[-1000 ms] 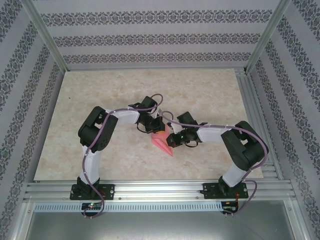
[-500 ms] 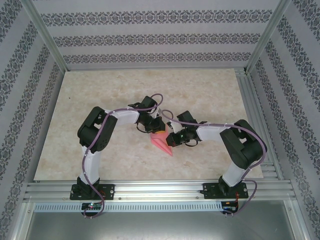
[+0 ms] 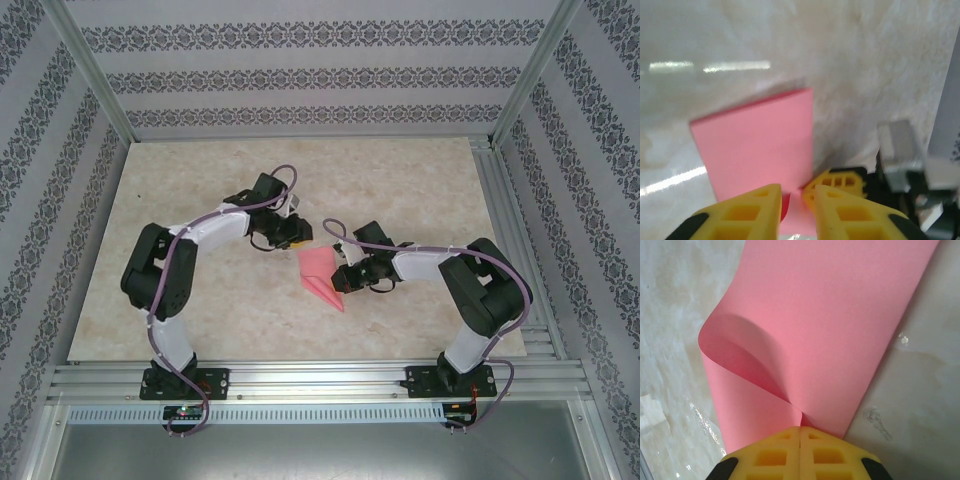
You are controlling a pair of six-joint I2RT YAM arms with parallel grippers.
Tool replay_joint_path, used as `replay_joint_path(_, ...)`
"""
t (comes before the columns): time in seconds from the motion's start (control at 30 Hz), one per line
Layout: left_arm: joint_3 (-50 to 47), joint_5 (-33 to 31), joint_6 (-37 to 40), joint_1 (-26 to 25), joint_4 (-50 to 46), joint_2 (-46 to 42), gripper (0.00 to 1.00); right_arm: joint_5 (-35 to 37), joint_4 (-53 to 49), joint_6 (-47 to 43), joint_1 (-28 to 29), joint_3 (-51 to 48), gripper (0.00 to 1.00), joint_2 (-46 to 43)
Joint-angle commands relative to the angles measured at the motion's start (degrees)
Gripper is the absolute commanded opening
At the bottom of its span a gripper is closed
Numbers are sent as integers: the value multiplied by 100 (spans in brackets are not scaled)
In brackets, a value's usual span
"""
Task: Fold a paper plane with a square sheet of paper (fold left side to right side)
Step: Third fold the triangle at the center of the table.
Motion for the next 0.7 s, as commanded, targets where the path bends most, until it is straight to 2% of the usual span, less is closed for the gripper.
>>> replay_joint_path(0.0,-707,316,-517,-302,768,-314,22,320,-241,-9,-4,-45,0,315)
replay_joint_path(0.27,-1633,24,-1493,-1016,1901,-796,19,311,-249,-10,-4,-38,0,308)
replay_joint_path(0.47,-1620,-56,-1668,-1151,2159,-538,17,309,-240,-2,-8,-53,0,317)
replay_joint_path(0.67,-1400,-119,-1510,-1212,1913,-237,17,341,-266,10,2,-27,0,360)
